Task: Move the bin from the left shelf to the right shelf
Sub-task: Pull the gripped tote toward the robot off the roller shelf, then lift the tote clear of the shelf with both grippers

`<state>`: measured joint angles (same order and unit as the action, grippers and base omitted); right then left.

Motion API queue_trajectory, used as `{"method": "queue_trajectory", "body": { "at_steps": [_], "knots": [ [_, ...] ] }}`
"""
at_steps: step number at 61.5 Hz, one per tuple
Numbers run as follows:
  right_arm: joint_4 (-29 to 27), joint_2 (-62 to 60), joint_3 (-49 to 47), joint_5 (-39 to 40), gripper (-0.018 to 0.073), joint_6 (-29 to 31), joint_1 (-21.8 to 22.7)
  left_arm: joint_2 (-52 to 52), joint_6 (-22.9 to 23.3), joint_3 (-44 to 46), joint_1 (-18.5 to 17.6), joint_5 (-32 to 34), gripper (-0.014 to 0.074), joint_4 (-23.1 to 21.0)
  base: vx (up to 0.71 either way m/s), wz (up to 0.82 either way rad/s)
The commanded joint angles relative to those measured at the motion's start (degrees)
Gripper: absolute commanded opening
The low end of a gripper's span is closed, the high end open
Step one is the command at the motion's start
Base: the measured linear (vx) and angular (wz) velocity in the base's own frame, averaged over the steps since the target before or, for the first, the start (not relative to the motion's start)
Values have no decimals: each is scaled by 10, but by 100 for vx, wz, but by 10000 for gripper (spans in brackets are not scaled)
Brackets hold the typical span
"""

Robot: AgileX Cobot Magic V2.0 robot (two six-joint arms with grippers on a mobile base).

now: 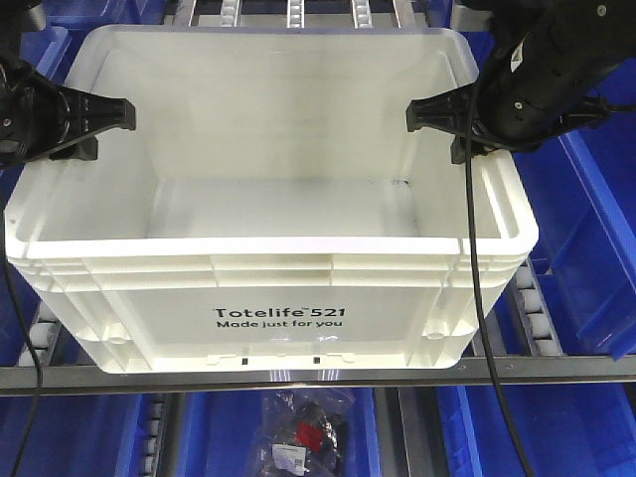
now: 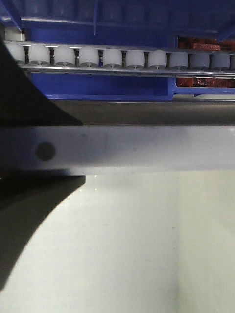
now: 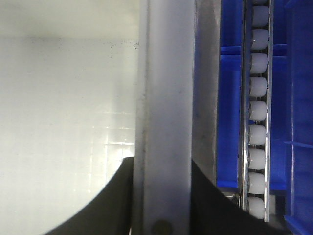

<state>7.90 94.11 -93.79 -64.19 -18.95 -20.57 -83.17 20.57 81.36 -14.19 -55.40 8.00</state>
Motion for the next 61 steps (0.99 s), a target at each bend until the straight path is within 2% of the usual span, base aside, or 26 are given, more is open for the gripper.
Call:
{"method": "queue_trajectory", "body": {
  "at_steps": [1,61],
  "knots": [
    [49,-35,-21,31,7,1,7,34,7,23,3,51,-7,37,0,0],
    [49,-35,-21,32,8,1,7,34,7,23,3,51,-7,37,0,0]
  ]
}}
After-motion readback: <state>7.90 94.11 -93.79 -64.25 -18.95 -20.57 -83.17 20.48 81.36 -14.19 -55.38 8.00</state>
